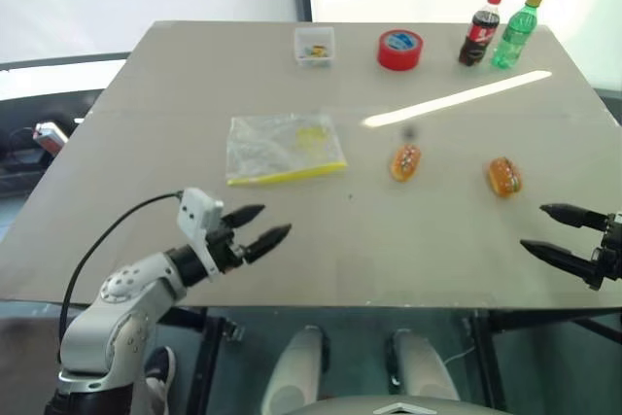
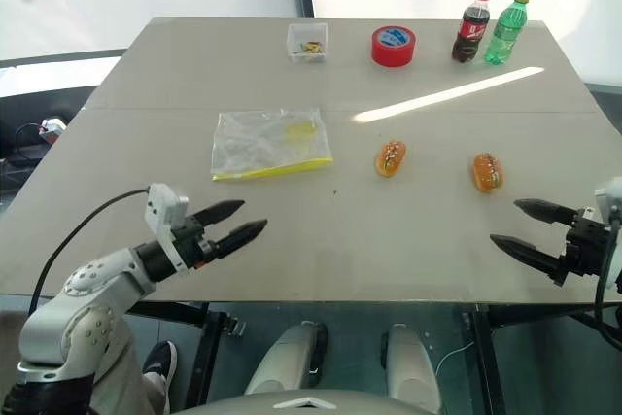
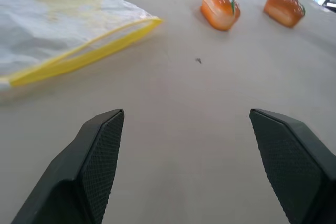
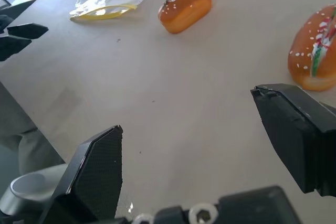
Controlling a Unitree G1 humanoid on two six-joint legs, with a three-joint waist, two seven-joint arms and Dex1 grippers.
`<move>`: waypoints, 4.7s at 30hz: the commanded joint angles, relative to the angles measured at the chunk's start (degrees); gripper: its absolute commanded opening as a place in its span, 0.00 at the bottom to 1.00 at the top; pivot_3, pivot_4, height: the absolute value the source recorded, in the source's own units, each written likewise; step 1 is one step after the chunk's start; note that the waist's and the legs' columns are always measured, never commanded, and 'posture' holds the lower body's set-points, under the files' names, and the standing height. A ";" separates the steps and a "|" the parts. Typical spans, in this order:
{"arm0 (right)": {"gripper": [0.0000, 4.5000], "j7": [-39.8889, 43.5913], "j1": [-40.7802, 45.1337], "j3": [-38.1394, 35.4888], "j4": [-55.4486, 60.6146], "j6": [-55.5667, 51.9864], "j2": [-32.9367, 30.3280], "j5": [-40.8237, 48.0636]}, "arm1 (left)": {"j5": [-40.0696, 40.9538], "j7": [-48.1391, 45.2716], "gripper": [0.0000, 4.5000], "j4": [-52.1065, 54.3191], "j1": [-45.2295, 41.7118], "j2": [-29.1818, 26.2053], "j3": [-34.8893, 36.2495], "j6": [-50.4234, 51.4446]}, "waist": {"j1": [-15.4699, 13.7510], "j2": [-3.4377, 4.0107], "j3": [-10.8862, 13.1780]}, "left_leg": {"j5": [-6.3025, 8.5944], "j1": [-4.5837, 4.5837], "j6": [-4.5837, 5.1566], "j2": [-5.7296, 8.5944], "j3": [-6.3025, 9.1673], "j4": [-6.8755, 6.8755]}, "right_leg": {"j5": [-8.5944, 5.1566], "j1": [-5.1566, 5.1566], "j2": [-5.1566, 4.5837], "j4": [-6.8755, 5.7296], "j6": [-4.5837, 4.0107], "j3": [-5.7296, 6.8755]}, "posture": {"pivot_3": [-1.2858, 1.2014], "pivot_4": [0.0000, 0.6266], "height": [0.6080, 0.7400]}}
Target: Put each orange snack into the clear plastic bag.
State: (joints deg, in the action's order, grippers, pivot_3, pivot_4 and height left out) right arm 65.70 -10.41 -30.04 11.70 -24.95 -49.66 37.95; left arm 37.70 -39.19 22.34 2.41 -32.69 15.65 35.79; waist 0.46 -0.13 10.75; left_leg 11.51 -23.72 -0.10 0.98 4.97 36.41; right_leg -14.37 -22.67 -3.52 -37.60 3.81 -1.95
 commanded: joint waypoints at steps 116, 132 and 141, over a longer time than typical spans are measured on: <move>0.00 -35.89 65.46 51.62 -52.79 39.24 31.85 -62.22 | -42.16 10.03 0.56 -24.14 -24.41 -2.98 -26.23 -37.61 | 1.96 -0.68 -0.15 | -0.42 -0.13 -0.60 0.31 0.10 -0.98 | 0.40 -0.82 0.17 -0.34 -0.18 -0.19 | 0.52 0.24 1.00; 0.00 -35.13 64.78 51.12 -49.13 36.45 30.90 -61.45 | -48.92 8.15 0.56 -31.48 -25.95 -1.91 -26.92 -47.61 | 1.99 -0.68 -0.15 | -0.42 -0.10 -0.59 0.27 0.05 -0.97 | 0.40 -0.84 0.23 -0.41 -0.18 -0.26 | 0.52 0.24 1.00; 0.00 -35.16 64.23 51.39 -48.57 36.57 30.86 -61.58 | -46.95 6.38 0.25 -32.38 -26.52 -0.66 -26.13 -48.93 | 2.02 -0.68 -0.15 | -0.42 -0.10 -0.59 0.26 0.04 -0.96 | 0.40 -0.84 0.25 -0.42 -0.18 -0.27 | 0.52 0.24 1.00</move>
State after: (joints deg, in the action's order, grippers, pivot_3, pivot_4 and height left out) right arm 30.81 53.51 22.52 -39.14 11.42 -18.48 -24.38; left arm -10.67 -32.41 -10.41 -24.04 -33.37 -11.78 -12.43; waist 2.48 -0.81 10.60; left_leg 11.09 -23.83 -0.69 1.23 5.02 35.45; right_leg -13.97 -23.51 -3.27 -38.02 3.63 -2.22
